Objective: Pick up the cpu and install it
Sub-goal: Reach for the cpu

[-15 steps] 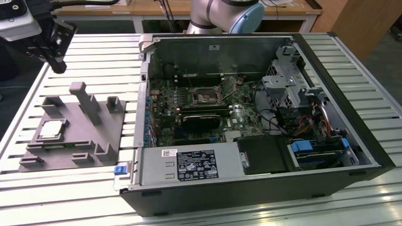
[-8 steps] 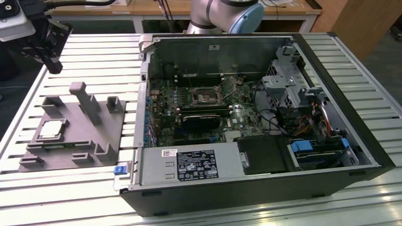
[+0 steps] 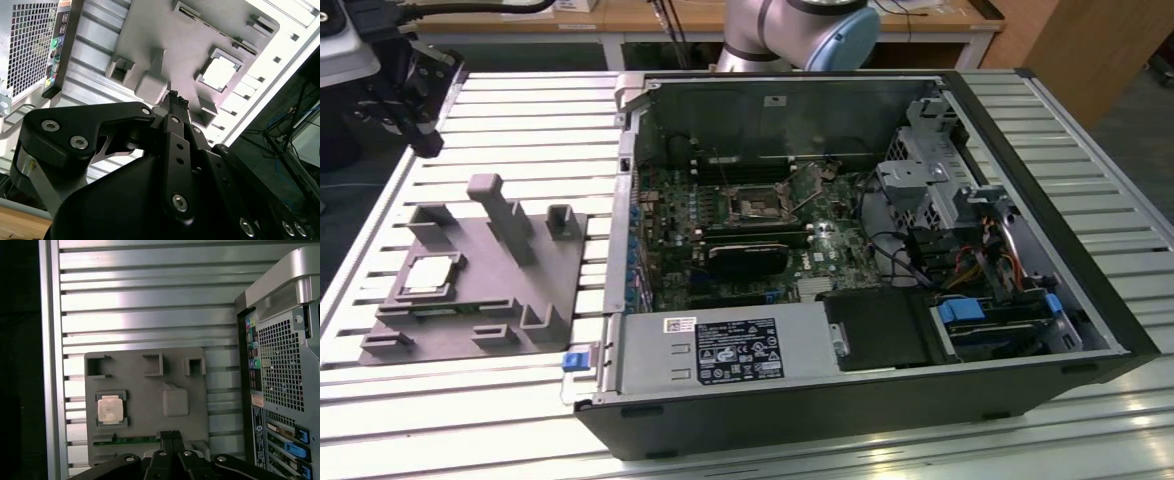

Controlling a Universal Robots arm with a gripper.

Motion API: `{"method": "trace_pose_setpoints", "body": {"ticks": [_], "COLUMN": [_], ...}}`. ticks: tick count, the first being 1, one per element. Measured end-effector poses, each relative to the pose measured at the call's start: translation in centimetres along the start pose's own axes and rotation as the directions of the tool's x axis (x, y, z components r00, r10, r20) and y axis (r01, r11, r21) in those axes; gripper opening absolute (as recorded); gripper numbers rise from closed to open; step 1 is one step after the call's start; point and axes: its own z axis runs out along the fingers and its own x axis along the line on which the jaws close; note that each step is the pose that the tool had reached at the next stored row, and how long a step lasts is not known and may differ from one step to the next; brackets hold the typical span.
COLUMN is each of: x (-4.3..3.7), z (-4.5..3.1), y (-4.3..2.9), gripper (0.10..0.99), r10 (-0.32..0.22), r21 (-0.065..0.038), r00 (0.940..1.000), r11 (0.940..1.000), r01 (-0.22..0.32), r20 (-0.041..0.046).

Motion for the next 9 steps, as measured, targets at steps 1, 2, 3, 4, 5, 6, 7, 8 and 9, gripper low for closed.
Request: {"method": "trace_pose_setpoints", "body": {"ticks": [1, 2, 3, 4, 5, 6, 7, 8, 9], "x": [0.13, 0.24, 0.35, 0.45, 0.55, 0.66, 0.77, 0.88, 0.98], "z": [0.00, 0.01, 0.01, 0.01, 0.02, 0.02, 0.02, 0.02, 0.03], "y": [-0.01, -0.02, -0.03, -0.03, -0.04, -0.05, -0.06, -0.07, -0.07], "gripper": [0.106, 0.106, 0.106, 0.106, 0.106, 0.106, 0.106, 0.106, 0.106], "r10": [0.000, 0.000, 0.000, 0.000, 0.000, 0.000, 0.000, 0.000, 0.000], "r21": [0.000, 0.000, 0.000, 0.000, 0.000, 0.000, 0.000, 0.000, 0.000], "r00": [1.0000, 1.0000, 1.0000, 1.0000, 1.0000, 1.0000, 1.0000, 1.0000, 1.0000], "r11": [1.0000, 1.0000, 1.0000, 1.0000, 1.0000, 1.0000, 1.0000, 1.0000, 1.0000], "r01": [0.000, 0.000, 0.000, 0.000, 0.000, 0.000, 0.000, 0.000, 0.000], "r20": [0.0000, 0.0000, 0.0000, 0.0000, 0.0001, 0.0000, 0.0000, 0.0000, 0.0000]}}
